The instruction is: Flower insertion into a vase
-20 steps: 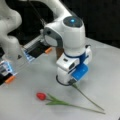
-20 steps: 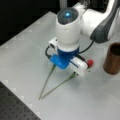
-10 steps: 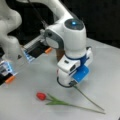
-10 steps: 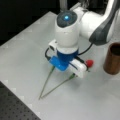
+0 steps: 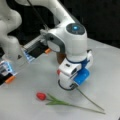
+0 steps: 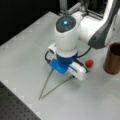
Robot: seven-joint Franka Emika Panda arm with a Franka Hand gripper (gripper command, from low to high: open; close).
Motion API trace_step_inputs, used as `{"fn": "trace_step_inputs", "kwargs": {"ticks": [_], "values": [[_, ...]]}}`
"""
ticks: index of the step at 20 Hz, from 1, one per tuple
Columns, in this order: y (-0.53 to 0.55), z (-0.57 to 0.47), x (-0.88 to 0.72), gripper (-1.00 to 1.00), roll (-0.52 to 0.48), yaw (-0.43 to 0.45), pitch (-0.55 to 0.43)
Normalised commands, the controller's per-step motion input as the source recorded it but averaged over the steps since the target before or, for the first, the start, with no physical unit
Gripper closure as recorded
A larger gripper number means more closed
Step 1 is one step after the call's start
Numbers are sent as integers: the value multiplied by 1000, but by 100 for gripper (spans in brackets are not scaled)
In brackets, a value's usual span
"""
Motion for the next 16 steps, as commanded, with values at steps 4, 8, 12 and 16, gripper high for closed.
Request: {"fn": "trace_step_inputs", "kwargs": {"ticks": [4,8,12,16], "values": [[-29,-147,261,-100,-43,94,53],[41,-146,236,-100,-41,34,83],[44,-87,253,-100,-68,12,78],[50,-68,260,-100,-85,14,77]]}}
